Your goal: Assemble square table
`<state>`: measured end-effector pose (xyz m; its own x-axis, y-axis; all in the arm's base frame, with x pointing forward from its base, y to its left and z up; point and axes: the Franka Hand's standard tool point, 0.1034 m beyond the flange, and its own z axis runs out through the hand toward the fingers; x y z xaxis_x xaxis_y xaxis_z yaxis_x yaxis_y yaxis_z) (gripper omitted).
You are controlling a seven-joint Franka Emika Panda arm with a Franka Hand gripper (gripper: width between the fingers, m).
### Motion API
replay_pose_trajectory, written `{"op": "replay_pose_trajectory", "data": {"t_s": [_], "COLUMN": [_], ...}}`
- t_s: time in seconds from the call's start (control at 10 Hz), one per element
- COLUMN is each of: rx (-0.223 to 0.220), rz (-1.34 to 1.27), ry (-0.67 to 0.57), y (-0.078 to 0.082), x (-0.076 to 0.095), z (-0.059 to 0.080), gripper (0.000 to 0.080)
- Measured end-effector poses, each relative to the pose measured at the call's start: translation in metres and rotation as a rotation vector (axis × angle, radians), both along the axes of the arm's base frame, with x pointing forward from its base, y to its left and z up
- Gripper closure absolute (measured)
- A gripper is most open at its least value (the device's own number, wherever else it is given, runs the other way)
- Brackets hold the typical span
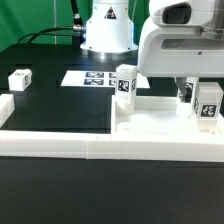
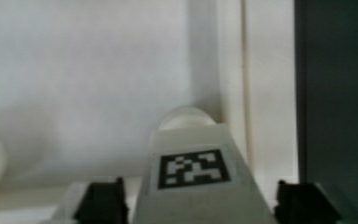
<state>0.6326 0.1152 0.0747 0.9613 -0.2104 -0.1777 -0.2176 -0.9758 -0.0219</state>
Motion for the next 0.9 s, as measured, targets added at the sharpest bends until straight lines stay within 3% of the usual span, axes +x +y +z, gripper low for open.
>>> {"op": "replay_pose_trajectory", "data": {"t_s": [0.1, 0.6, 0.9], "rx": [-0.009, -0.082, -0.03], "rz": [-0.054, -0.532, -0.813], "ry": [0.003, -0.067, -0.112], "y": [0.0, 0.009, 0.008], "x": [0.0, -0.009, -0.009], "z": [0.0, -0.001, -0.001], "gripper": [0.0511, 0.0511, 0.0509]}}
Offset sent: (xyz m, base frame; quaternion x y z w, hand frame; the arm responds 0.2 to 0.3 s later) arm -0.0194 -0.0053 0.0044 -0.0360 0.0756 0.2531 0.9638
